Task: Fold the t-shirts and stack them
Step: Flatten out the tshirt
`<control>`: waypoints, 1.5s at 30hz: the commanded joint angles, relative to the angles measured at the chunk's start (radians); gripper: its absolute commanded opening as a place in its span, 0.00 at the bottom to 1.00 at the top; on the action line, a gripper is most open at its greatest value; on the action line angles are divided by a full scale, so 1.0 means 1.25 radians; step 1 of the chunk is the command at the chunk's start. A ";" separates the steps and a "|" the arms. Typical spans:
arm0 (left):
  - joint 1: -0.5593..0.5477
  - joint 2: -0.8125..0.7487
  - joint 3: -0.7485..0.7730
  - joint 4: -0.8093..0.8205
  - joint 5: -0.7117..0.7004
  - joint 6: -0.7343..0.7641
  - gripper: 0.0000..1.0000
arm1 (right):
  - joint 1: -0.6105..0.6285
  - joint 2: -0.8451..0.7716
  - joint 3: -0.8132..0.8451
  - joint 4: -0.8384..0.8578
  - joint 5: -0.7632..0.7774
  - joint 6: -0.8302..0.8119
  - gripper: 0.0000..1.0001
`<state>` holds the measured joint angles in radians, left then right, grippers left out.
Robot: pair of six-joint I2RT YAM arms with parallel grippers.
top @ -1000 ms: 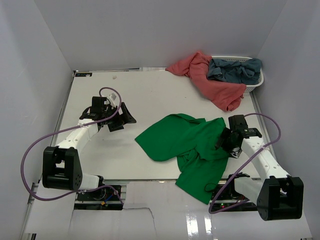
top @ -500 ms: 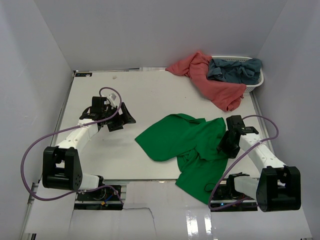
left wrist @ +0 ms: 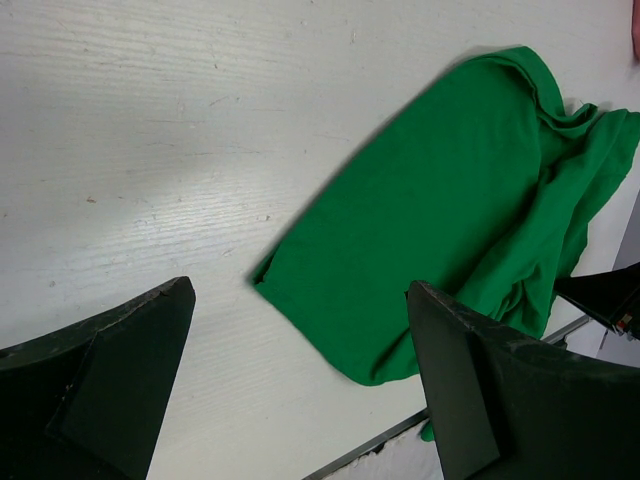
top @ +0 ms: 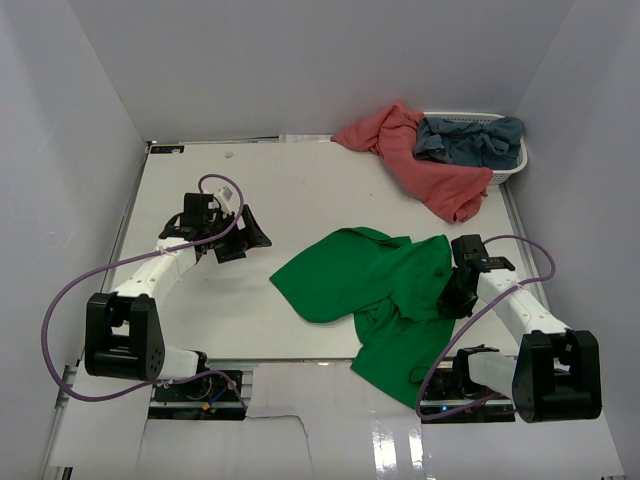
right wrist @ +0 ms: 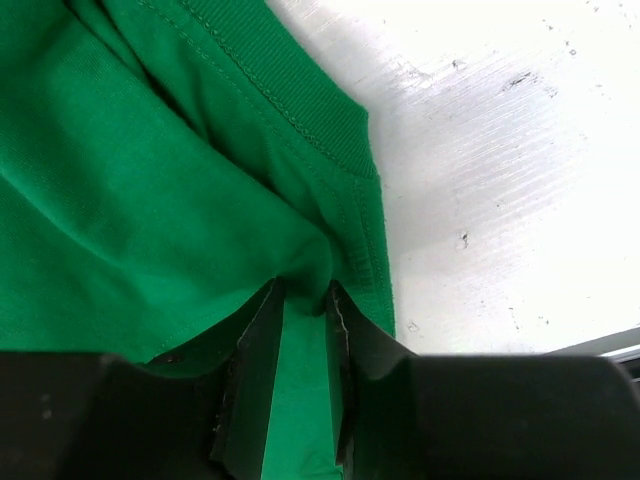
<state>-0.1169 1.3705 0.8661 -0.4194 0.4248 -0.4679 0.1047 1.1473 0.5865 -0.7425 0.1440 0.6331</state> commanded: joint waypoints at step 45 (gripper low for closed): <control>-0.050 0.184 -0.036 0.016 0.064 -0.074 0.82 | -0.004 -0.044 0.165 -0.027 -0.013 -0.045 0.08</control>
<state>-0.1699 1.5890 0.8139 -0.3870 0.5091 -0.5697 0.1047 1.1076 0.7631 -0.7757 0.1287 0.5880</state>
